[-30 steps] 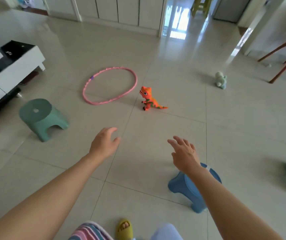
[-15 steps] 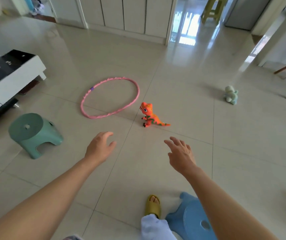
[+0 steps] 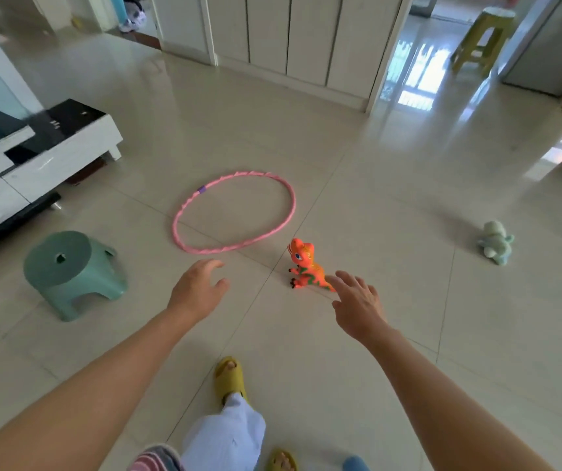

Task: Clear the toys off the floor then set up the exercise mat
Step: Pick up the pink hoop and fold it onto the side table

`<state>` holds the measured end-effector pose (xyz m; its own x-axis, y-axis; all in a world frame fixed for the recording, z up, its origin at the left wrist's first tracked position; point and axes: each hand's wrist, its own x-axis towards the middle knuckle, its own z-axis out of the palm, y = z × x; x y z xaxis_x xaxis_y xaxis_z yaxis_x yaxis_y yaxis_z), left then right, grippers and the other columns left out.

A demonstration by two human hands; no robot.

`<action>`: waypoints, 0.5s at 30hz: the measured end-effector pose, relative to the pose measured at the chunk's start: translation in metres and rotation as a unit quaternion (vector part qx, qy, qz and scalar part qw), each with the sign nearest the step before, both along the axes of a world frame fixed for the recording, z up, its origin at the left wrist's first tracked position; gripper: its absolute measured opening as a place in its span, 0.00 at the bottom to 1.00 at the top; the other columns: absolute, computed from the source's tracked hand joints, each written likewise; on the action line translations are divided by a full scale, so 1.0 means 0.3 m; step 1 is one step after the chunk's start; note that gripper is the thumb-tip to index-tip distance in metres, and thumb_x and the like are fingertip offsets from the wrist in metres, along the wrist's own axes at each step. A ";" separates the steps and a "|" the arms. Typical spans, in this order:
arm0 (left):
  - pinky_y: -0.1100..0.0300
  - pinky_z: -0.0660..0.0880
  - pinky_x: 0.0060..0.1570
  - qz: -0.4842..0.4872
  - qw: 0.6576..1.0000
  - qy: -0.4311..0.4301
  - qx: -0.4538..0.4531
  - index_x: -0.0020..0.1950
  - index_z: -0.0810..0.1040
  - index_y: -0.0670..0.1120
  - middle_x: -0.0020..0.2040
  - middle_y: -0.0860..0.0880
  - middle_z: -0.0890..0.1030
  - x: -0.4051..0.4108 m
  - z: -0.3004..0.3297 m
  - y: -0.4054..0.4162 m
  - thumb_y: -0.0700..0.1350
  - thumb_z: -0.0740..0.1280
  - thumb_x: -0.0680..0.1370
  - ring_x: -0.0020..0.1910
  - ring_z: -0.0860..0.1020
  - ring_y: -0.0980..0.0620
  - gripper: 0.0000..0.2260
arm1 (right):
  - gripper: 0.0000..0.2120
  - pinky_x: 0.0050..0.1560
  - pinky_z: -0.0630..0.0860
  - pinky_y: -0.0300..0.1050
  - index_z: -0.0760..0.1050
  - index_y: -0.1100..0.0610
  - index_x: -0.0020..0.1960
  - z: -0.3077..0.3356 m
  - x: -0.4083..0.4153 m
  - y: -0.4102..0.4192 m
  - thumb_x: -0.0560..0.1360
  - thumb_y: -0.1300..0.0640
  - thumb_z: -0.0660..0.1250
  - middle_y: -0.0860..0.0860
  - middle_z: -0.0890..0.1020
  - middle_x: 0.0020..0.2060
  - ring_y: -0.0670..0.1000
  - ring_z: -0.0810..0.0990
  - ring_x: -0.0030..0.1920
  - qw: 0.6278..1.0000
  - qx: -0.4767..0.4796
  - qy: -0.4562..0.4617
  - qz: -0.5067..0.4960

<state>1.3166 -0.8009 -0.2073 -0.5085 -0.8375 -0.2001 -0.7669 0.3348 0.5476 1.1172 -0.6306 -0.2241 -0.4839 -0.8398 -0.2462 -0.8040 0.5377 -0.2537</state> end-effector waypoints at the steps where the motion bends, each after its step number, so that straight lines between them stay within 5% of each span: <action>1: 0.56 0.65 0.62 0.001 1.000 -0.001 0.000 0.66 0.72 0.39 0.66 0.41 0.73 -0.020 -0.002 -0.031 0.41 0.65 0.76 0.65 0.71 0.43 0.19 | 0.25 0.67 0.56 0.44 0.60 0.48 0.72 -0.004 -0.019 -0.032 0.77 0.61 0.59 0.47 0.63 0.71 0.51 0.61 0.70 1.000 0.000 -0.003 0.002; 15: 0.57 0.67 0.58 0.008 0.998 -0.011 0.058 0.67 0.71 0.41 0.65 0.42 0.74 -0.367 -0.114 -0.664 0.43 0.64 0.77 0.64 0.73 0.45 0.18 | 0.23 0.67 0.56 0.44 0.62 0.50 0.72 -0.076 -0.338 -0.720 0.78 0.59 0.60 0.48 0.64 0.71 0.51 0.62 0.70 0.999 0.036 -0.032 0.014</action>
<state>1.2066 -1.0000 -0.2414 -0.4902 -0.8157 -0.3072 -0.7833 0.2576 0.5658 1.0158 -0.8465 -0.2470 -0.4413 -0.8321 -0.3360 -0.8025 0.5335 -0.2673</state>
